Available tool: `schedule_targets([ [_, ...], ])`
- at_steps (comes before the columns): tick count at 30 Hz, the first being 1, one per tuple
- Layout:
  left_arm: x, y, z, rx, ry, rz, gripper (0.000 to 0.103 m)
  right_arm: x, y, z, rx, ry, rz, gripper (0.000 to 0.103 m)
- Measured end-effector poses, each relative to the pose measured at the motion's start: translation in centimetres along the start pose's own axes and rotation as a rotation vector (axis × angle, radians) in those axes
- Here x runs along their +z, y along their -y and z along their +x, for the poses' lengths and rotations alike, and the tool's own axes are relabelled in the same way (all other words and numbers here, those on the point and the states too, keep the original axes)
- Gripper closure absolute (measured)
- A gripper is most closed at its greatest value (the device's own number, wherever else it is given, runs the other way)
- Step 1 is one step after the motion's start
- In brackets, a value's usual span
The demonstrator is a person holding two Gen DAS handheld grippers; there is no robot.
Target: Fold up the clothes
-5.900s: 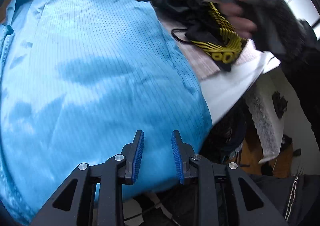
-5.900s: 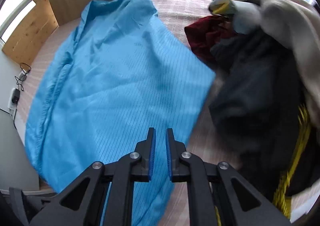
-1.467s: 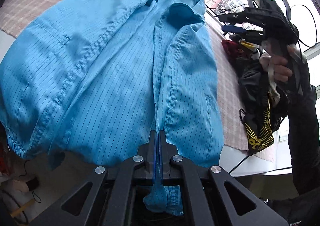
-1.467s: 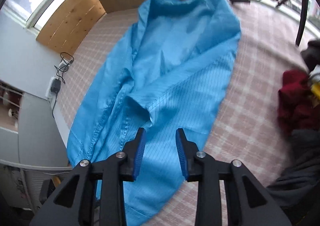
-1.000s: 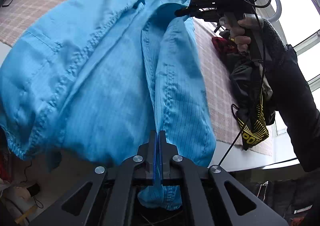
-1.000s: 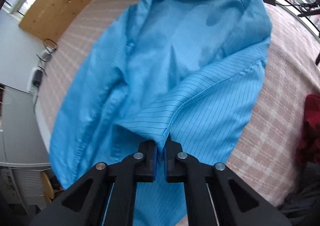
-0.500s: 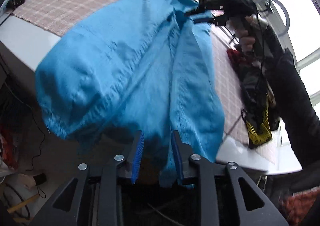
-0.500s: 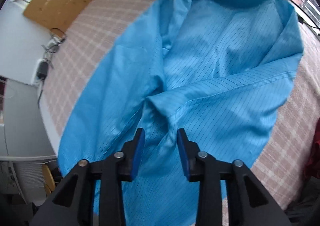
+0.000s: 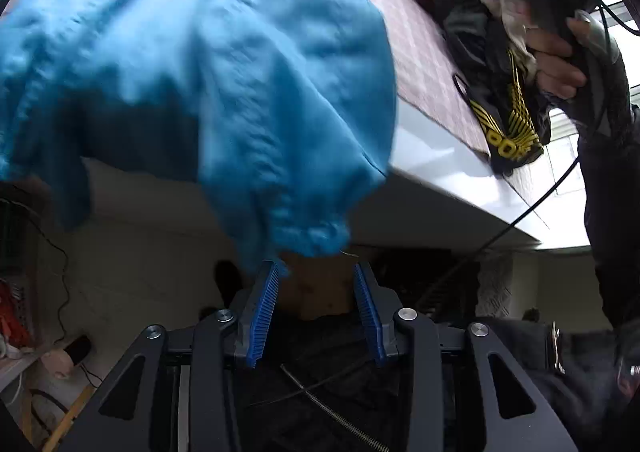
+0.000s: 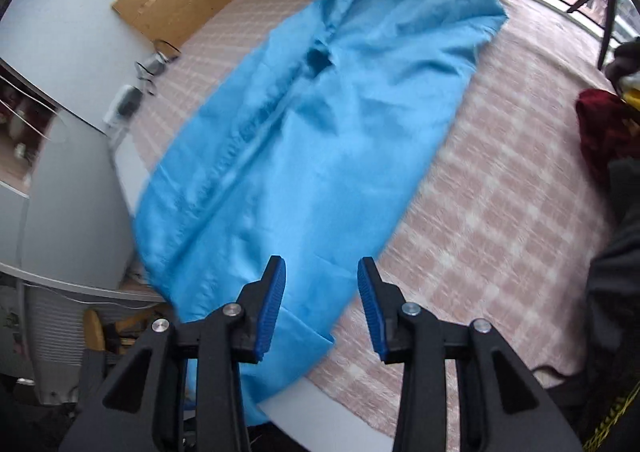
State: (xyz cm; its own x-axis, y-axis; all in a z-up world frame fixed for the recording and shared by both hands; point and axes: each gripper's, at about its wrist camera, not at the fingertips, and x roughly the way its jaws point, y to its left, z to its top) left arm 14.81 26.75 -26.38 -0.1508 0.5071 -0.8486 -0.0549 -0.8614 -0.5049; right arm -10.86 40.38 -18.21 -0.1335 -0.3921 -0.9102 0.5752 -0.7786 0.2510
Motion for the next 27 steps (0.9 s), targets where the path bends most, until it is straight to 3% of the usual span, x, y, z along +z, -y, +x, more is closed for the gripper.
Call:
schedule_targets([
  [3, 0.1, 0.7, -0.1, 0.018, 0.039, 0.006, 0.063, -0.2, -0.3, 1.0, -0.058, 0.014, -0.041, 0.07],
  [7, 1.2, -0.8, -0.4, 0.02, 0.097, -0.107, 0.063, 0.7, -0.1, 2.5, -0.089, 0.007, -0.055, 0.07],
  [9, 1.5, -1.8, -0.7, 0.026, 0.132, -0.173, 0.071, 1.2, -0.1, 3.2, -0.103, -0.003, -0.066, 0.07],
  [10, 1.5, -2.2, -1.0, 0.014, 0.149, -0.185, 0.082, 1.4, -0.1, 3.6, -0.11, -0.014, -0.076, 0.07],
  [12, 1.3, -2.9, -1.8, -0.011, 0.184, -0.209, 0.092, 1.7, 0.0, 4.3, -0.142, -0.023, -0.084, 0.069],
  [20, -0.2, -5.0, -8.1, -0.044, 0.276, -0.245, 0.095, 3.2, 0.2, 6.5, -0.232, -0.095, -0.138, 0.069],
  [23, -1.5, -6.6, -8.6, -0.038, 0.265, -0.263, 0.095, 3.6, 0.0, 6.7, -0.255, -0.113, -0.162, 0.069],
  [25, -2.7, -8.5, -6.5, 0.022, 0.195, -0.307, 0.102, 3.7, 0.1, 6.7, -0.258, -0.122, -0.163, 0.069],
  [27, -3.4, -9.8, -4.6, 0.037, 0.128, -0.336, 0.103, 3.8, 0.1, 6.6, -0.267, -0.13, -0.177, 0.069],
])
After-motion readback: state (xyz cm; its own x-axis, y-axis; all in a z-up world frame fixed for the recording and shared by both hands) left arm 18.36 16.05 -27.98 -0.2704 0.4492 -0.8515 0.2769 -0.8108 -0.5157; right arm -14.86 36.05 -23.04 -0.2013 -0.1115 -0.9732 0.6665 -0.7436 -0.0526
